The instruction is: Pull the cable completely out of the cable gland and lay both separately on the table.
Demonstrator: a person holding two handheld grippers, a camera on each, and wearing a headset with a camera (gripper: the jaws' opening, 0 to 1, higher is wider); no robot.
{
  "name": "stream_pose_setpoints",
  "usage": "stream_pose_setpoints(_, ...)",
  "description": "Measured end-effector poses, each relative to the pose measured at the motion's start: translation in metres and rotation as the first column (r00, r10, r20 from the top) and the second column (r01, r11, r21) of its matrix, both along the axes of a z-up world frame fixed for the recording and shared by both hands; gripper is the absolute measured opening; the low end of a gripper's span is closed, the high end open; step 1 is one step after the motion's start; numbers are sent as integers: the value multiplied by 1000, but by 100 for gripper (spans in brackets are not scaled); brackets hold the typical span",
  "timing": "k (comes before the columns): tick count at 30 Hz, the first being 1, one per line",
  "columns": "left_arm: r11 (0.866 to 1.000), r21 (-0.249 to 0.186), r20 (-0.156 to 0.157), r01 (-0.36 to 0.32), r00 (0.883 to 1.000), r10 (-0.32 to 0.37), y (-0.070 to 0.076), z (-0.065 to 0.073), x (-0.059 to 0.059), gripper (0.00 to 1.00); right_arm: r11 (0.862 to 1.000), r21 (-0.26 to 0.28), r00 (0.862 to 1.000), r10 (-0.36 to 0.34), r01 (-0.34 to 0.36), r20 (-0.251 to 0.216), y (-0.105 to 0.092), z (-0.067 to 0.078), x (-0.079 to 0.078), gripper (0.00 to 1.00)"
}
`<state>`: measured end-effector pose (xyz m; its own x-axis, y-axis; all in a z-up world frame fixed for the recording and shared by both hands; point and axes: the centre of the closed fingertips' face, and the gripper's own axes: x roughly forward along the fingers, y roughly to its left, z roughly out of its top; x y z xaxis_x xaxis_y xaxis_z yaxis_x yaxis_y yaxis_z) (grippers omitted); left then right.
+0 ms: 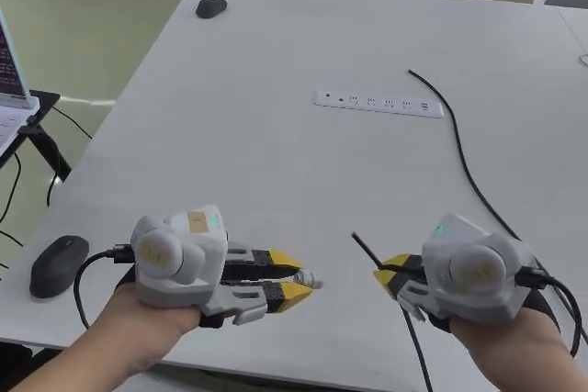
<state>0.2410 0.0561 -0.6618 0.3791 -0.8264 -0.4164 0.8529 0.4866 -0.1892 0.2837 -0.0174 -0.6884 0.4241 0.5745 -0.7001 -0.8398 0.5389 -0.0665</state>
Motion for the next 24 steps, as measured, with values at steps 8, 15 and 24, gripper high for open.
stream_pose_setpoints(8,1000,-8,-8,2,1000,-2,5,-4,0,15,998,18,997,-59,60,-48,9,6,21,0)
stream_pose_setpoints(15,1000,-18,-13,6,1000,-6,9,-11,2,15,997,15,995,-74,75,-67,19,7,35,0)
stream_pose_setpoints(24,1000,-24,-19,8,1000,-8,16,-22,3,15,996,15,994,-83,84,-65,39,13,59,0)
